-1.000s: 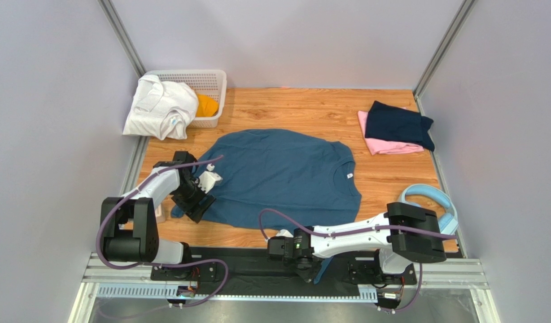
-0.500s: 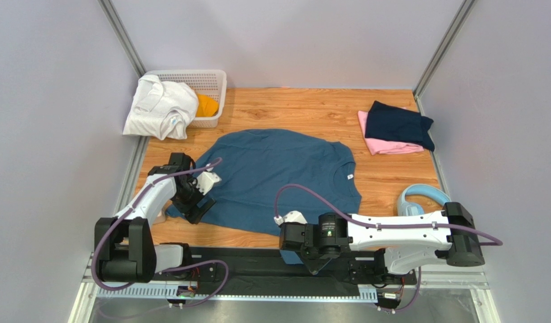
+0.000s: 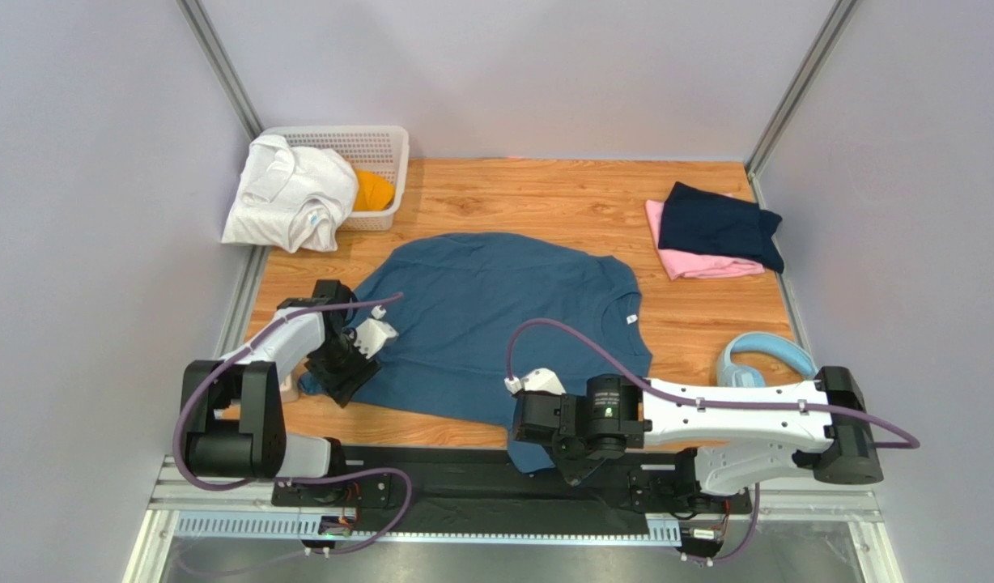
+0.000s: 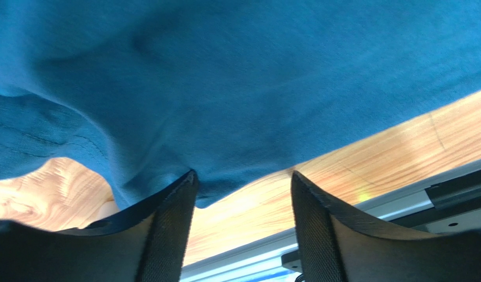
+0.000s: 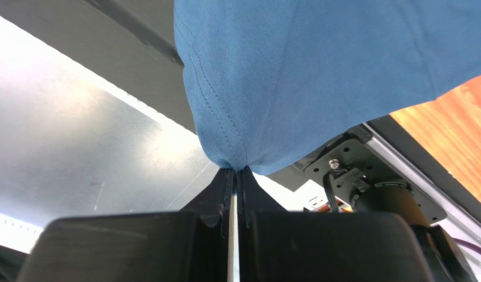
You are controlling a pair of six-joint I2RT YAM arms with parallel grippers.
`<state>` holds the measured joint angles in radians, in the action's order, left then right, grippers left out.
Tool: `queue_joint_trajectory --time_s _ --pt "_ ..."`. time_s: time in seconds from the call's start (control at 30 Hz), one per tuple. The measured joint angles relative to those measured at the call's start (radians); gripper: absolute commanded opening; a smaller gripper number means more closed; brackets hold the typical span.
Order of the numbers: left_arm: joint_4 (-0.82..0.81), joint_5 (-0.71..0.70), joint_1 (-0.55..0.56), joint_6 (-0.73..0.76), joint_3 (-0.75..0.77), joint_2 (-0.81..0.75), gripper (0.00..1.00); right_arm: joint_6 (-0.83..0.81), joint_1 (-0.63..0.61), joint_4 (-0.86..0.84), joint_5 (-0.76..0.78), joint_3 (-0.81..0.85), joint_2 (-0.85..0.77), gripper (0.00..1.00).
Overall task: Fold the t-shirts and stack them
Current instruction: Grap the side of the flattened tshirt closest away from the robot with both arms
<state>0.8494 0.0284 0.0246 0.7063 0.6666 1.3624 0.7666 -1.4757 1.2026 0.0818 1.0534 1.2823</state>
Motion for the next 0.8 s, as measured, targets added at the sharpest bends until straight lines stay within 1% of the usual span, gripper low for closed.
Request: queue_joint_trajectory --time_s 0.03,0.07,0.1,0.13,0.17,0.27,0.4,0.57,0.6,0.8 --pt "0.002 -0.002 0.0 -0.002 0.006 0.01 0.49 0.0 0.003 0.011 0.007 0.011 -0.011 0.0" --pt "0.002 -0.011 0.0 -0.002 0.014 0.022 0.4 0.0 0.006 0.02 0.013 0.023 -0.021 0.0" --pt "-0.001 -0.018 -0.001 -0.002 0.023 0.035 0.17 0.0 0.007 0.025 0.018 0.032 -0.029 0.0" --pt "-0.004 -0.023 -0.002 -0.006 0.031 0.045 0.06 0.001 0.008 0.036 0.024 0.046 -0.039 0.0" --pt "-0.011 -0.026 -0.005 0.002 0.041 0.057 0.0 0.001 0.009 0.042 0.029 0.055 -0.046 0.0" --pt "-0.008 -0.016 -0.007 -0.008 0.055 0.066 0.0 0.006 0.013 0.061 0.042 0.068 -0.067 0.0" --pt "0.036 0.043 -0.006 -0.008 0.076 0.037 0.0 0.025 0.021 0.098 0.051 0.068 -0.097 0.0" --pt "0.157 0.114 -0.006 -0.001 0.157 -0.077 0.0 0.074 0.025 0.12 0.035 0.063 -0.135 0.0" --pt "0.201 0.132 -0.006 0.005 0.175 -0.112 0.0 0.086 0.025 0.122 0.026 0.059 -0.146 0.0" --pt "0.379 0.18 -0.006 0.048 0.192 -0.217 0.0 0.154 0.025 0.145 -0.014 0.061 -0.228 0.0"
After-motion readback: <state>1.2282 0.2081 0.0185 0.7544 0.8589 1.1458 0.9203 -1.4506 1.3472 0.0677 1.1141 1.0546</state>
